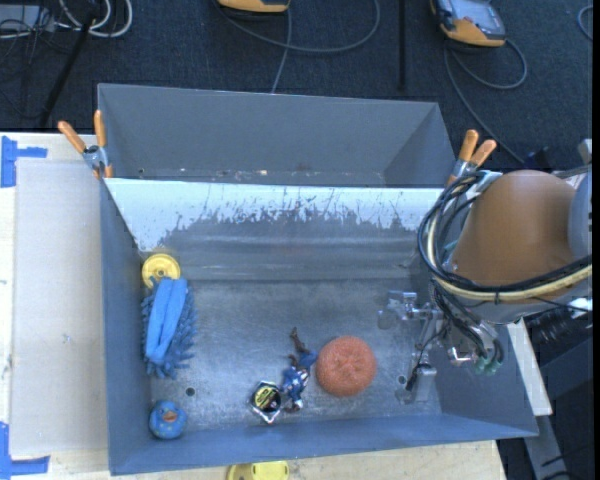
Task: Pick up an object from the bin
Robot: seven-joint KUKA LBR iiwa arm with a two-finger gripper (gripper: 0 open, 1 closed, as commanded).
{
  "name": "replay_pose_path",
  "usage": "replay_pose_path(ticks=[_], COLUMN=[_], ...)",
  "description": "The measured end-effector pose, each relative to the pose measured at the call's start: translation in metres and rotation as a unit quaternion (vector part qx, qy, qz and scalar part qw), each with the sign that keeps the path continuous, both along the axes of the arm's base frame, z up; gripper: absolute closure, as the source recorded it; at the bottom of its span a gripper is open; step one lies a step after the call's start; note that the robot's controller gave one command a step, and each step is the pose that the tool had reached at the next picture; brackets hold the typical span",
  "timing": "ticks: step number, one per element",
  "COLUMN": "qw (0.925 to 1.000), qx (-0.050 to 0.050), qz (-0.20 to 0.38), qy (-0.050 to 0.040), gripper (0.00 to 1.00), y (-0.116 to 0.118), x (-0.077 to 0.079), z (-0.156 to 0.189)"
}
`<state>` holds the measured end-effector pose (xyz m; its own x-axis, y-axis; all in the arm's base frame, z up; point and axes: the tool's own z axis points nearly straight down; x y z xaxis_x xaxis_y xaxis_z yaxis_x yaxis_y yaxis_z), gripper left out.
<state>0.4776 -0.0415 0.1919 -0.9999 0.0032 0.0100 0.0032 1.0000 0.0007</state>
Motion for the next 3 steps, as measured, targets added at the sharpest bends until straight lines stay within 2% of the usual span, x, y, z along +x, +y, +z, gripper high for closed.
replay_pose_path(ticks=[1,2,3], qw=[1.0000,0.9996,0.9995], qx=[0.000,-0.001,0.000], qz=[0.001,0.029,0.030], qy=[-0.0042,-0.0074,-0.0065], gripper=[0.00,0.00,0.00], y=[0.000,0.016,0.027], x=[0.002,0.015,0.021], z=[0.004,-0.049,-0.108])
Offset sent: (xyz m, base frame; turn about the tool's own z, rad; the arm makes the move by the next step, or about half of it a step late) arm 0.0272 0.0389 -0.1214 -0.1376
